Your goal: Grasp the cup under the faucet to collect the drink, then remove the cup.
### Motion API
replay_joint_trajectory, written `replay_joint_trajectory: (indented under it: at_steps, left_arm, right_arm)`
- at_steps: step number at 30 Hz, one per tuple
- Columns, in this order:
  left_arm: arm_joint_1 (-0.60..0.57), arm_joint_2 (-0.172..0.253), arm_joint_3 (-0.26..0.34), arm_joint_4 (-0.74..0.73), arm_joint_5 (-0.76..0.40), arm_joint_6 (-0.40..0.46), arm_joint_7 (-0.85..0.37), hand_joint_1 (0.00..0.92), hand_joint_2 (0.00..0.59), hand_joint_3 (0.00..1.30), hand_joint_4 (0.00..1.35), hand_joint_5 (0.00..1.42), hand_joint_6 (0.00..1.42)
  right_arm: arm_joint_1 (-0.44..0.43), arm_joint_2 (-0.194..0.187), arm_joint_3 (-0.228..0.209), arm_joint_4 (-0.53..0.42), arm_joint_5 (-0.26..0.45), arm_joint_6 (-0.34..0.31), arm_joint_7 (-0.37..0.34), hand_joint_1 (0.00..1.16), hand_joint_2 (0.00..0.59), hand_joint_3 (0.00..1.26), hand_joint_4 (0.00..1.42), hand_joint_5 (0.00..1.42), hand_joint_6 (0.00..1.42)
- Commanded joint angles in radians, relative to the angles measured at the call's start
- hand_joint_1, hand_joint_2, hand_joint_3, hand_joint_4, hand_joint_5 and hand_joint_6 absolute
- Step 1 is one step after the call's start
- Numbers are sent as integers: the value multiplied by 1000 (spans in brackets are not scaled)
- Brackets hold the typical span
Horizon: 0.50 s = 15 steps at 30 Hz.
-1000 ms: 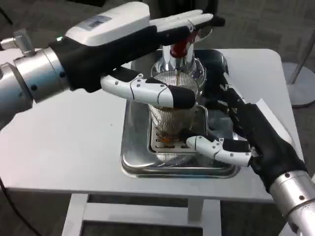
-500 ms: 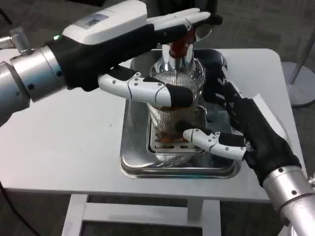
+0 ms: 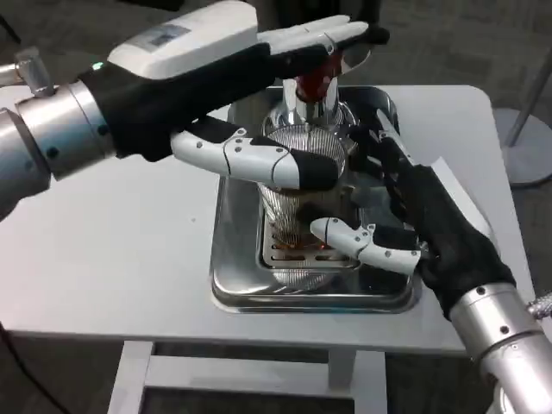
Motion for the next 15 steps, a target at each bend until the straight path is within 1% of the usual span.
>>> replay_joint_trajectory:
  at_steps: [1, 15]
  left_arm:
    - [62, 31, -39, 25, 51, 41, -68, 0, 76, 79, 0, 76, 204]
    - [57, 38, -41, 29, 56, 34, -71, 0, 76, 79, 0, 73, 204]
  right_arm:
    - [-6, 11, 1, 5, 8, -18, -4, 799, 228, 0, 66, 148, 339]
    - [-17, 19, 1, 19, 5, -20, -3, 797, 235, 0, 66, 152, 339]
